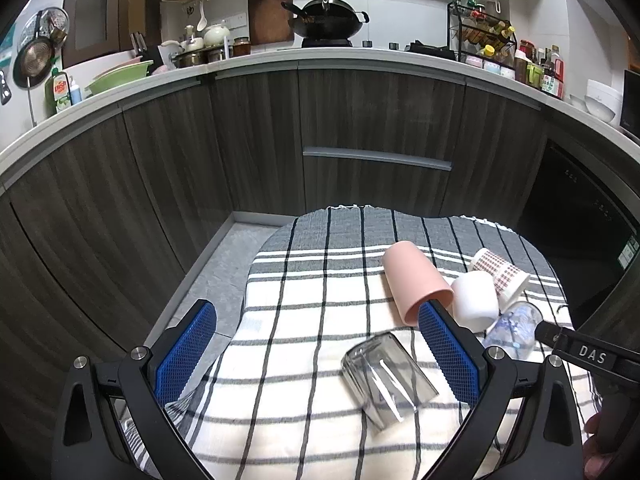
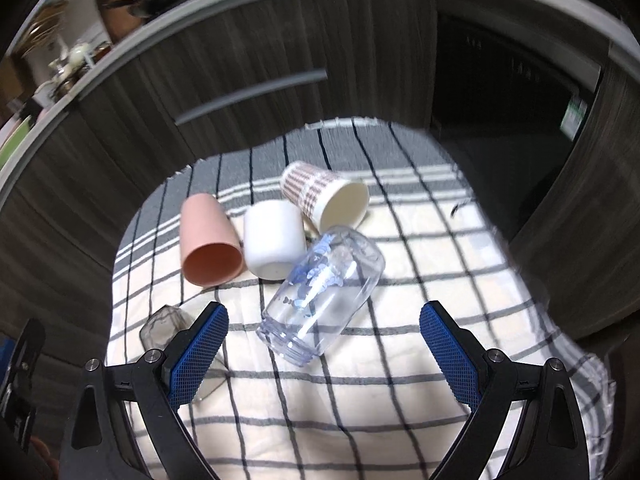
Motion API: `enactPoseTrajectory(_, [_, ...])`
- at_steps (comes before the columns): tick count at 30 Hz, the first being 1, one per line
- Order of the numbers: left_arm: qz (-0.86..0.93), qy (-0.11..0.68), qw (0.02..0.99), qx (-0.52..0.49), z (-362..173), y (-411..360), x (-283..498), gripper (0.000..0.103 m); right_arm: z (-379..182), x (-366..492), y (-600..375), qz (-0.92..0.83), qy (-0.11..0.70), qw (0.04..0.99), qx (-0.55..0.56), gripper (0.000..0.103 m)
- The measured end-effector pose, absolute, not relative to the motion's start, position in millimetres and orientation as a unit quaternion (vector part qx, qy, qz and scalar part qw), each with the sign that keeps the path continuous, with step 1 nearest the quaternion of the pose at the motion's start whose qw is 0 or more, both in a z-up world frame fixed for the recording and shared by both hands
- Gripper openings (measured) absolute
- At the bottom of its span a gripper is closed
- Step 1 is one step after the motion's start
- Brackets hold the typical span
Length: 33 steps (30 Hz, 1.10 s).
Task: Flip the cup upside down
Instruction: 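Reach the right tool to the clear plastic cup and close around it, then lift the clear plastic cup off the cloth with the right tool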
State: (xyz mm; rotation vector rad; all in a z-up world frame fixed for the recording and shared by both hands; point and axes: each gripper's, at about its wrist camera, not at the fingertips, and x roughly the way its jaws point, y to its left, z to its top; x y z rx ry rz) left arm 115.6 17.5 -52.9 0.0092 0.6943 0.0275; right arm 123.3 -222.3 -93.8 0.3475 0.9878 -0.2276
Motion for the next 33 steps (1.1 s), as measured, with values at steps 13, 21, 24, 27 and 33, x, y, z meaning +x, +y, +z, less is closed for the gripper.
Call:
enactPoseTrajectory(13, [0.016,0.347,0.938,0.006,-66.8,17.2,158.6,0.103,-157.5,175.1,-237.8,-0.117,0.531,0.792,0.279,0.094])
enactPoseTrajectory(21, [0.015,0.355,0.935,0.009,-72.6,15.3,167.5,0.103,-183.2,185.7,-242.2,-0.113,0.549,0.77,0.305,0.081])
enactPoseTrajectory(24, [0.012,0.358,0.933,0.013,-73.6,13.9,165.6,0.103,-184.7,184.9,-242.7,-0.101,0.542,0.774,0.311,0.079])
enactPoseTrajectory(27, [0.009,0.359,0.933,0.016,-72.0,11.7,160.6,0.103,-184.3,182.6,-243.1,-0.089,0.543,0.774,0.312,0.079])
enactPoseTrajectory(33, [0.001,0.358,0.933,0.022,-63.8,12.9,136.6,0.103,-165.8,165.2,-236.7,-0.064,0.548,0.781,0.292,0.076])
